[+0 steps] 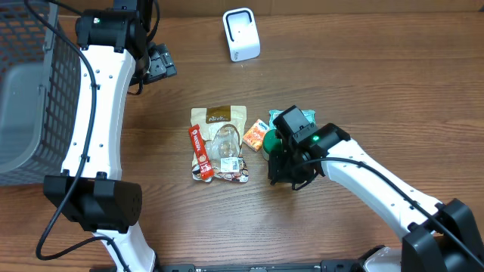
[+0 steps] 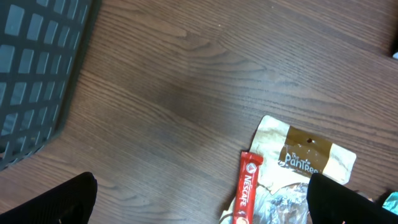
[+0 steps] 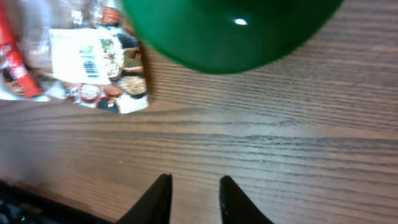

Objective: Scan the item barcode

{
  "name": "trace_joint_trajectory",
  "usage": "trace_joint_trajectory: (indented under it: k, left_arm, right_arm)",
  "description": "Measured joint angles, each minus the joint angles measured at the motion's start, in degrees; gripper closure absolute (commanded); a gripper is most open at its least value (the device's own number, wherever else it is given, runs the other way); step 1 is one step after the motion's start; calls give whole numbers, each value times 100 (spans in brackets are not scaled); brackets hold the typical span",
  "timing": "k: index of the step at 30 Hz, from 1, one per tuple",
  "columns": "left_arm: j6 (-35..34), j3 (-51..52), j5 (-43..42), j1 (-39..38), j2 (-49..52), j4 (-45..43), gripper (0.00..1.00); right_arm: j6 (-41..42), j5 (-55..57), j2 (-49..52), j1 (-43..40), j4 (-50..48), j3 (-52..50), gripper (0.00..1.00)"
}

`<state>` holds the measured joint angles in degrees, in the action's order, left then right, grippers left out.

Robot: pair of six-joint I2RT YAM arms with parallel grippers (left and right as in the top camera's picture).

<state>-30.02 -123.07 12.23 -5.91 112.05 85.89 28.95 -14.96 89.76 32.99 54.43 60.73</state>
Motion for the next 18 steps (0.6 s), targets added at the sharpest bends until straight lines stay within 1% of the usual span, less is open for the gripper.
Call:
trace_joint_trajectory:
  k: [1,3,4,7,10,13,16,18]
  left_arm:
    - [0,0,0,0,0,0,0]
    - [0,0,0,0,0,-2,1]
    - [0,0,0,0,0,-2,0]
    - [0,0,2,0,0,-2,0]
    - [0,0,0,0,0,0,1]
    - [0,0,0,0,0,0,1]
    - [0,0,0,0,0,-2,0]
    - [0,0,0,0,0,0,0]
  right_arm:
    - [-170,42,-2,0,101,186,51]
    - [-448,186,-2,0,107,505,23]
    - [-568,254,-4,0,68,603,14]
    - [-1108,684,-24,0,-219,767,10]
    - [-2035,1357,-22,-2,-634,767,6]
    - [-2964,1598,-22,-2,-846,767,1]
    - [-3729,1709,42,-2,-879,767,0]
    - [-4061,1738,144,-2,-905,767,0]
